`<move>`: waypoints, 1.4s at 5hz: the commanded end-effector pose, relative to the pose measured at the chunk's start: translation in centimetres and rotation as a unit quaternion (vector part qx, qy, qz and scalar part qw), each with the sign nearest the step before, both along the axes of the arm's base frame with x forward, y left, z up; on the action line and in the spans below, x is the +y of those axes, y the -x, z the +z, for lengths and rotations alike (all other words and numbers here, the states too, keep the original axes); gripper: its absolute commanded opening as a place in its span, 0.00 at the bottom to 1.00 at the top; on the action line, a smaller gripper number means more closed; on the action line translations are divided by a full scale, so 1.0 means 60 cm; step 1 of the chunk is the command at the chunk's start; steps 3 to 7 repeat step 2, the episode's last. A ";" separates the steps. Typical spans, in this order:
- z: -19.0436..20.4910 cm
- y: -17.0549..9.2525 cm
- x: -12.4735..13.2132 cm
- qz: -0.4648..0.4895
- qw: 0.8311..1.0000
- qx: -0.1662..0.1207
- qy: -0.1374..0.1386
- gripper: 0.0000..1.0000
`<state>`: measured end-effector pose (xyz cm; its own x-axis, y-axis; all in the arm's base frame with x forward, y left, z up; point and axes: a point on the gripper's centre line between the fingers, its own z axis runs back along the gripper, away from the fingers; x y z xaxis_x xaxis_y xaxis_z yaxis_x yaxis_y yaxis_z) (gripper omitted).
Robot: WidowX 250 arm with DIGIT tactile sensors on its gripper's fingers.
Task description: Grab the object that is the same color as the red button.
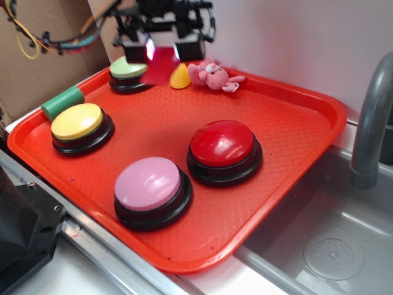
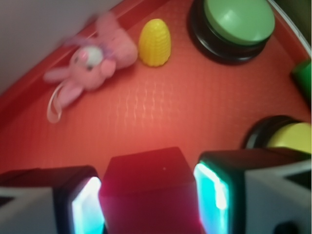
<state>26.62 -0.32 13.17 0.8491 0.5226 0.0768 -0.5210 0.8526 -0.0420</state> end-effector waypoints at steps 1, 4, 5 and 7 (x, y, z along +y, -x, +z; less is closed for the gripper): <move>0.130 0.044 0.061 -0.091 0.990 -0.096 0.041 0.00; 0.128 0.061 0.062 -0.106 0.987 -0.109 0.043 0.00; 0.128 0.061 0.062 -0.106 0.987 -0.109 0.043 0.00; 0.128 0.061 0.062 -0.106 0.987 -0.109 0.043 0.00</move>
